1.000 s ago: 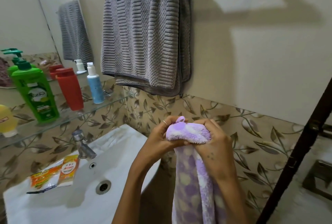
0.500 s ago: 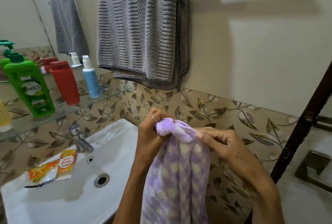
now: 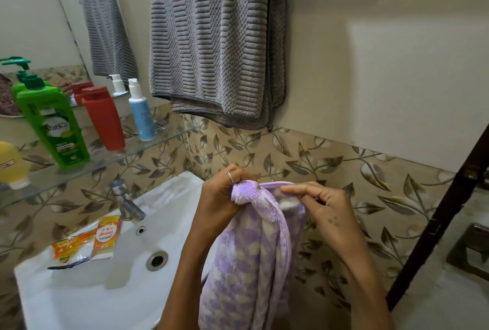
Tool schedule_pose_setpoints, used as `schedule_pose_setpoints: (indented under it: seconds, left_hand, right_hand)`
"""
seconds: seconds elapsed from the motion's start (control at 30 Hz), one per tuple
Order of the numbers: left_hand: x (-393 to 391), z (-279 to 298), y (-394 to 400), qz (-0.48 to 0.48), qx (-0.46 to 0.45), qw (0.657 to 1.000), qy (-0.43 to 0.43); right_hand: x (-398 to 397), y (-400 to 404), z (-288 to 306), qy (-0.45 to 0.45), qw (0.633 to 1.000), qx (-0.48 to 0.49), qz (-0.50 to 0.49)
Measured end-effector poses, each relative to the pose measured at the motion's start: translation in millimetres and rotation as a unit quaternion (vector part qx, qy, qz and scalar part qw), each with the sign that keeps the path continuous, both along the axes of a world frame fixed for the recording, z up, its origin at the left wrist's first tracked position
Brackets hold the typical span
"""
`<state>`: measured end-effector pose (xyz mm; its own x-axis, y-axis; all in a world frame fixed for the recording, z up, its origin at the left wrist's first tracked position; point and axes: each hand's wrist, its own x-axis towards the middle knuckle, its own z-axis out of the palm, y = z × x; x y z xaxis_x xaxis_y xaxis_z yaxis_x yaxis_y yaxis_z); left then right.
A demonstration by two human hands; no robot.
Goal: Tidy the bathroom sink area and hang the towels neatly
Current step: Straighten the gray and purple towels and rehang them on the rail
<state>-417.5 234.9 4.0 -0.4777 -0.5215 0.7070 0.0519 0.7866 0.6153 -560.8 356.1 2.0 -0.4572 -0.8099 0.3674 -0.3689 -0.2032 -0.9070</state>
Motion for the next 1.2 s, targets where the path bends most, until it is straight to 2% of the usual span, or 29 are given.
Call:
schedule_pose_setpoints:
  seconds: [0.2, 0.43, 0.47, 0.57, 0.63, 0.8, 0.93, 1.1, 1.2]
  left_hand:
    - [12.1, -1.7, -8.4, 0.042, -0.008, 0.997, -0.057]
    - [-2.0, -5.9, -3.6, 0.078, 0.041, 0.993, -0.082]
    - [-5.4, -6.9, -2.6, 0.08, 0.043, 0.993, -0.076]
    - [-12.4, -8.7, -0.2, 0.076, 0.062, 0.993, -0.061]
    - [-15.4, -11.0, 0.2, 0.074, 0.062, 0.993, -0.067]
    - [-14.4, -16.0, -1.4, 0.022, 0.093, 0.993, -0.072]
    - [-10.4, -18.5, -3.3, -0.034, 0.107, 0.99, -0.081]
    - [9.4, -19.8, -10.6, -0.101, 0.118, 0.98, -0.126]
    - [11.6, -18.0, -6.4, -0.125, 0.116, 0.975, -0.143]
  right_hand:
    - [4.4, -4.0, -0.9, -0.026, 0.994, -0.064, -0.079]
    - [18.8, -9.9, -2.5, -0.034, 0.998, -0.008, 0.043]
    - [18.8, -10.9, -3.2, -0.027, 0.998, 0.011, 0.05]
    - [12.8, -9.8, -4.5, 0.069, 0.996, 0.045, 0.029]
    - [6.6, -6.2, -5.2, 0.08, 0.996, 0.04, 0.025]
    - [-11.2, 3.1, -13.9, -0.027, 0.998, 0.032, 0.053]
    - [-13.5, 0.0, -19.6, -0.044, 0.998, 0.033, 0.03]
    - [-15.5, -5.5, -26.1, -0.078, 0.993, -0.024, -0.08]
    - [-2.3, -11.6, -23.3, -0.06, 0.994, -0.04, -0.08]
